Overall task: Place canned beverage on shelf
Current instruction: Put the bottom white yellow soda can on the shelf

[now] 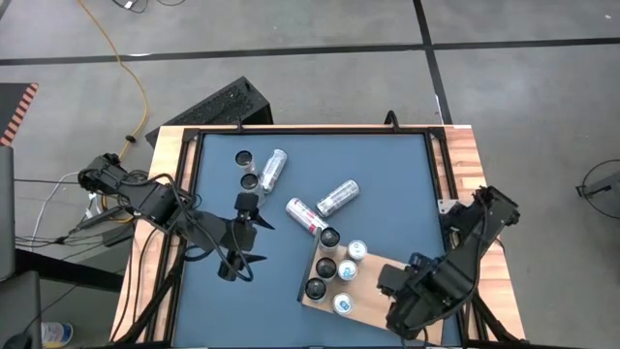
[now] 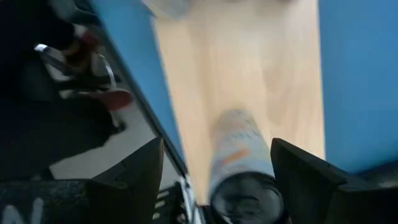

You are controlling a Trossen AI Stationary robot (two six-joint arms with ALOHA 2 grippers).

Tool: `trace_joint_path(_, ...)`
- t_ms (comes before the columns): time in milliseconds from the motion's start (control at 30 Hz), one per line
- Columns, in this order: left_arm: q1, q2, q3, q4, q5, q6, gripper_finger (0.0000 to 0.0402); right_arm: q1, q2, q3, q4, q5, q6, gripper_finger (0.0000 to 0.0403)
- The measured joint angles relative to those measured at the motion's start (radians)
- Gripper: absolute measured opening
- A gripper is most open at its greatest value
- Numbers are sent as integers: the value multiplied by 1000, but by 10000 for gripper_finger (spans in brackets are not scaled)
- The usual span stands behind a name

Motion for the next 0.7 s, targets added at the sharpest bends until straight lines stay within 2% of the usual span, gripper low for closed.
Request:
trace_joint_path(200, 0, 0, 0, 11, -1, -1, 309, 42, -81, -123, 0, 24, 80, 276)
trace_joint_path(433, 0, 0, 0, 32, 6, -29, 309, 95, -195, -195, 0, 97, 227, 276)
trace_joint_path(567, 0, 0, 0, 33, 6, -33, 309, 122, -213, -196, 2, 105, 300, 276)
trace_joint_path(700, 0, 0, 0, 35, 1, -37, 309, 139, -195, -197, 3, 91, 274, 276)
